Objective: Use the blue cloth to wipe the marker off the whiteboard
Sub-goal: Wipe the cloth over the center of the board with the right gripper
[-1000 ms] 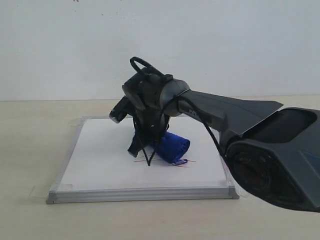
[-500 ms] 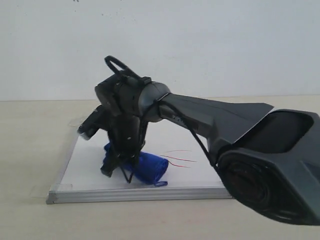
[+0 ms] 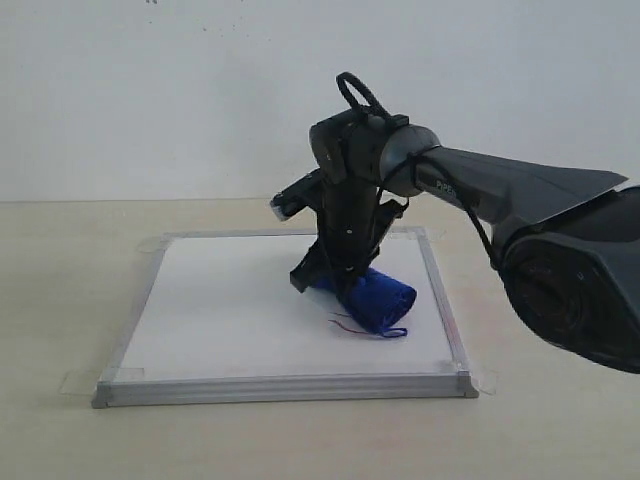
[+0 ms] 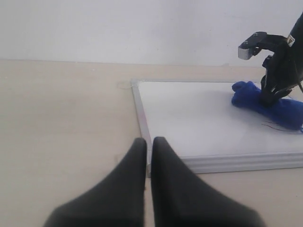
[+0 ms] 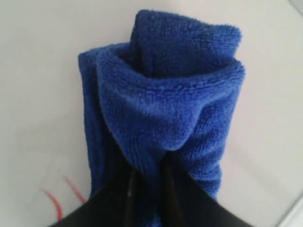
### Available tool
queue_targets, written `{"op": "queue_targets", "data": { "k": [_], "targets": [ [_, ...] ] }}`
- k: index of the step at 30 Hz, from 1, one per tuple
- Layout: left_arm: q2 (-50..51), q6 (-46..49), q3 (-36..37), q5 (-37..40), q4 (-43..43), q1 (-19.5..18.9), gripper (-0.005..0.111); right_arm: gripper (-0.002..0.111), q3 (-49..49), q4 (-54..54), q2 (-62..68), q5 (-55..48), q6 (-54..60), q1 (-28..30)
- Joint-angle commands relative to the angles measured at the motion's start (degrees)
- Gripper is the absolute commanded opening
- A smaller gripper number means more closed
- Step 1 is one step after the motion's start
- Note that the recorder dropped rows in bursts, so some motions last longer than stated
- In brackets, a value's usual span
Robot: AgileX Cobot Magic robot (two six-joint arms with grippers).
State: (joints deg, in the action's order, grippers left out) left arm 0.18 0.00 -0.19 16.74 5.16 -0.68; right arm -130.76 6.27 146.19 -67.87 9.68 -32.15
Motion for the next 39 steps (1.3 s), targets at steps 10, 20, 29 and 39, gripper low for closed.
{"op": "queue_targets", "data": {
  "k": [10,20,29,39],
  "targets": [
    [-0.18,0.00,0.19,-0.17,-0.03,0.13,0.004,-0.001,1.46,5.62,-0.86,-2.09,2.71,-6.01],
    [-0.18,0.00,0.19,-0.17,-0.03,0.13,0.004,-0.001,10.04,1.81,-3.87,-2.09,-10.25,5.96],
    [-0.18,0.00,0.19,-0.17,-0.03,0.13,0.004,-0.001,10.15,-5.71,-7.16,-2.09,3.57,-5.97],
    [-0.18,0.00,0.19,-0.17,-0.03,0.13,0.004,-0.001,10.25,2.39,-7.16,-2.09,-1.25,-0.82]
  ]
}}
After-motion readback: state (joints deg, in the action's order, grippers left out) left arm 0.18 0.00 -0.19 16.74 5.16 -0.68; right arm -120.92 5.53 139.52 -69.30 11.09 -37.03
